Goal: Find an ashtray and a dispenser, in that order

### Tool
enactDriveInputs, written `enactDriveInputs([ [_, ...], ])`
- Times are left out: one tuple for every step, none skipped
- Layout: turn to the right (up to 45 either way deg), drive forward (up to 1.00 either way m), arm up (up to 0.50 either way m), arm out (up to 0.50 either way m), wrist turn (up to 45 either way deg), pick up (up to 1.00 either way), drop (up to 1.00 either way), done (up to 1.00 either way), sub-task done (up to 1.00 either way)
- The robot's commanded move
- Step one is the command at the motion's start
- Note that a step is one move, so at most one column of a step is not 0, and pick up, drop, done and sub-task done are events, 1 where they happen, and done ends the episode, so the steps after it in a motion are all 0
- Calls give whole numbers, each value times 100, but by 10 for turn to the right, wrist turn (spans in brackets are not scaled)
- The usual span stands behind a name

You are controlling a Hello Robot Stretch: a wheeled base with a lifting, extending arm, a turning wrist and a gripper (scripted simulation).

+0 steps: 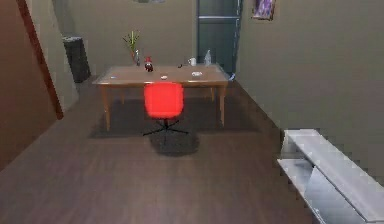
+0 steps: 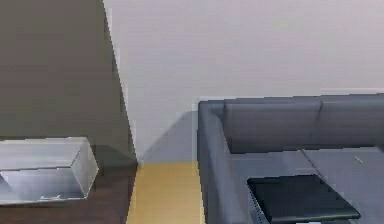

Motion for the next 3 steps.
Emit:
enactDriveInputs([
  [0,100,0,0,0,0,0,0,0],
  [30,0,0,0,0,0,0,0,0],
  [0,70,0,0,0,0,0,0,0],
])
